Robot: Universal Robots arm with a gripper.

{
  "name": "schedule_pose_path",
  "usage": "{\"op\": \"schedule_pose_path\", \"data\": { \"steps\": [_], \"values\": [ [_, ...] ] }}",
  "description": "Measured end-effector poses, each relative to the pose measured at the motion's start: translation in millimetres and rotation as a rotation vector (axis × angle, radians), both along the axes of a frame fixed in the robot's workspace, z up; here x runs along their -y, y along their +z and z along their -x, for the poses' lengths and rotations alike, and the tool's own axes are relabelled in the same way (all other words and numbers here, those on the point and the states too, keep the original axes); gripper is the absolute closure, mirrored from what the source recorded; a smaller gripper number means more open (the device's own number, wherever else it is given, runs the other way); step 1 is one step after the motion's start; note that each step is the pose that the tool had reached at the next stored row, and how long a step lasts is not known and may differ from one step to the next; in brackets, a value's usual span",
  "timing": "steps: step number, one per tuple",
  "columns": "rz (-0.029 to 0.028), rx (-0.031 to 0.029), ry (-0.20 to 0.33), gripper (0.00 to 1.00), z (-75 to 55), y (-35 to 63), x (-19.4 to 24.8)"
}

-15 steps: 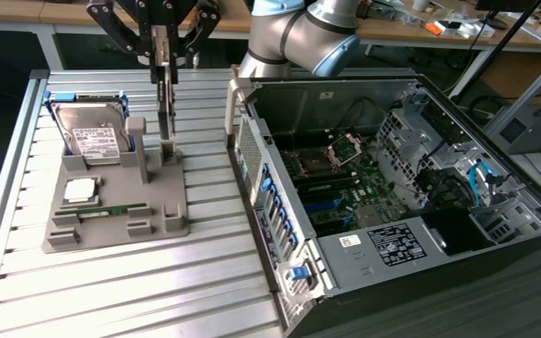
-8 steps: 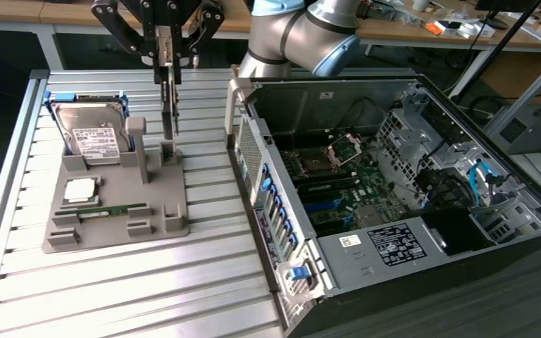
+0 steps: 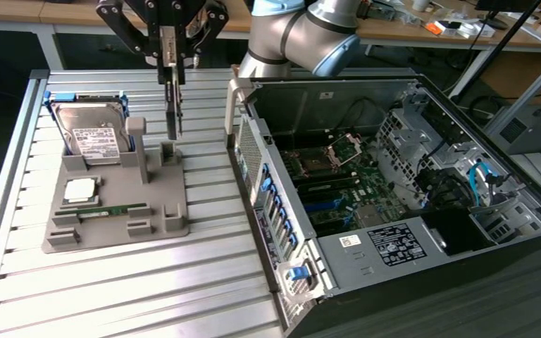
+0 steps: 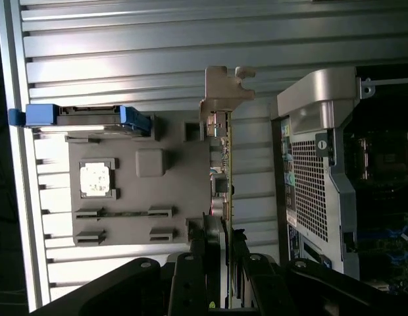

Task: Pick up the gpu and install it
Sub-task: 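Pick up the gpu and move the gpu toward the slot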

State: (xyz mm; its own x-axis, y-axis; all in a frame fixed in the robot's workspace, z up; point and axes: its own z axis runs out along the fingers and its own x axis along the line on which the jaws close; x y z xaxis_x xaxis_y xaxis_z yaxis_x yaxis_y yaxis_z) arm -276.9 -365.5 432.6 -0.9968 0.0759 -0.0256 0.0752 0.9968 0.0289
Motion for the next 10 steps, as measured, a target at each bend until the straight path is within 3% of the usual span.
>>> {"op": "schedule_pose_path", "data": {
  "steps": [10],
  "values": [
    [0.0014, 0.0000, 0.000, 0.73, -7.0, 0.0, 1.1]
  ]
}}
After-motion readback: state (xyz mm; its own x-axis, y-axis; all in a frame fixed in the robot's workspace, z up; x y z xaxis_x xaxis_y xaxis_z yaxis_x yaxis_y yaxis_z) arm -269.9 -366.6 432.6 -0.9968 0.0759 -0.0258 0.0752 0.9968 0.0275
